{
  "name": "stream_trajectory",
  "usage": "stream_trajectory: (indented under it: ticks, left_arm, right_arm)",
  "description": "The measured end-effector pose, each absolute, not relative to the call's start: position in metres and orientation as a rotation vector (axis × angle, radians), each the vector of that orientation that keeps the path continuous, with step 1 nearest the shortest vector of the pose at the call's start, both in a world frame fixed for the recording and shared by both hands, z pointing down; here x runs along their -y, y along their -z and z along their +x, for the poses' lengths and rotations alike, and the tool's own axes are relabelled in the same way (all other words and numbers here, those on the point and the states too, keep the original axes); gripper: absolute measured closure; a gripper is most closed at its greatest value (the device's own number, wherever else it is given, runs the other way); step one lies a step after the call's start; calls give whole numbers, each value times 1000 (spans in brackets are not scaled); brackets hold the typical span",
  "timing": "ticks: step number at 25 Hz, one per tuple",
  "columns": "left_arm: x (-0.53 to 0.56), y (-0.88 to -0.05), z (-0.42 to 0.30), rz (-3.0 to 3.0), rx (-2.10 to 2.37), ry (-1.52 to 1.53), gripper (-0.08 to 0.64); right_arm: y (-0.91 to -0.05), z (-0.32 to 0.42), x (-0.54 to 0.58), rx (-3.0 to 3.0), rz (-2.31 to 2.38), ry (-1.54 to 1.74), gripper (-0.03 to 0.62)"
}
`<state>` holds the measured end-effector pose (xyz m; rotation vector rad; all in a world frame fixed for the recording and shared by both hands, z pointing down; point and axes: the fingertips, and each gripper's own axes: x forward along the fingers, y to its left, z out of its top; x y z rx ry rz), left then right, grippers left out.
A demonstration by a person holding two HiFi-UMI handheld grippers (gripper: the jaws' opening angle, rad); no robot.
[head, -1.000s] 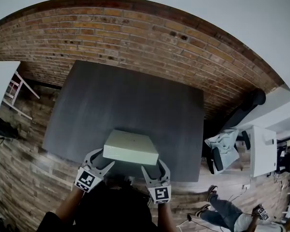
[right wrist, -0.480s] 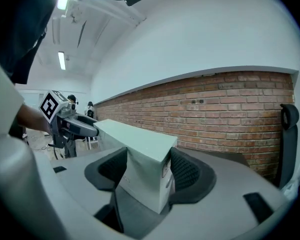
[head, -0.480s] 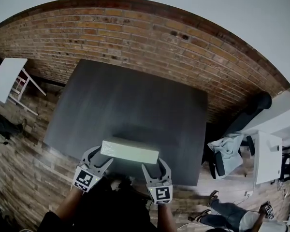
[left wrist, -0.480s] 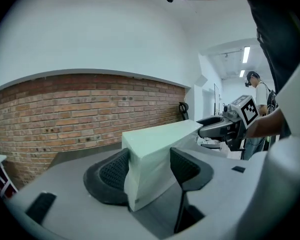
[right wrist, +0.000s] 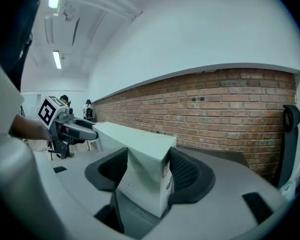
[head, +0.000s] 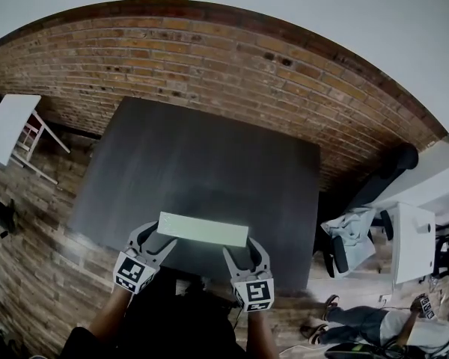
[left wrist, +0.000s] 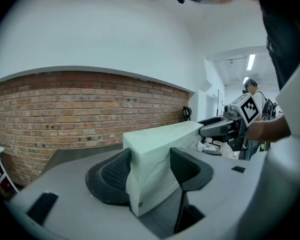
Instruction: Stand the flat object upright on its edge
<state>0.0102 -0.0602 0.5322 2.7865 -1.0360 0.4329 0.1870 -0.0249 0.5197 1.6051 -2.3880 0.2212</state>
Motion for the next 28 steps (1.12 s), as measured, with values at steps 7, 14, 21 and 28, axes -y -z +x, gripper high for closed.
stream_trajectory:
  ticks: [7,14,21,28]
  left_arm:
    - [97,-533,-2,2778,964,-451,301]
    - [128,-532,-11,2780,911,-454,301]
    - [151,-538,-6,2762,887,-475,301]
    - [169,-551,-6,2721,883,-504,301]
  right_arm:
    - [-519,172,55,2335,1638,-277,316]
    - [-516,162,81,2306,1676,-280,318]
    - [-520,166,102,2283,1681,-301,319]
    - [-531,167,122,2266,1667,-329,319]
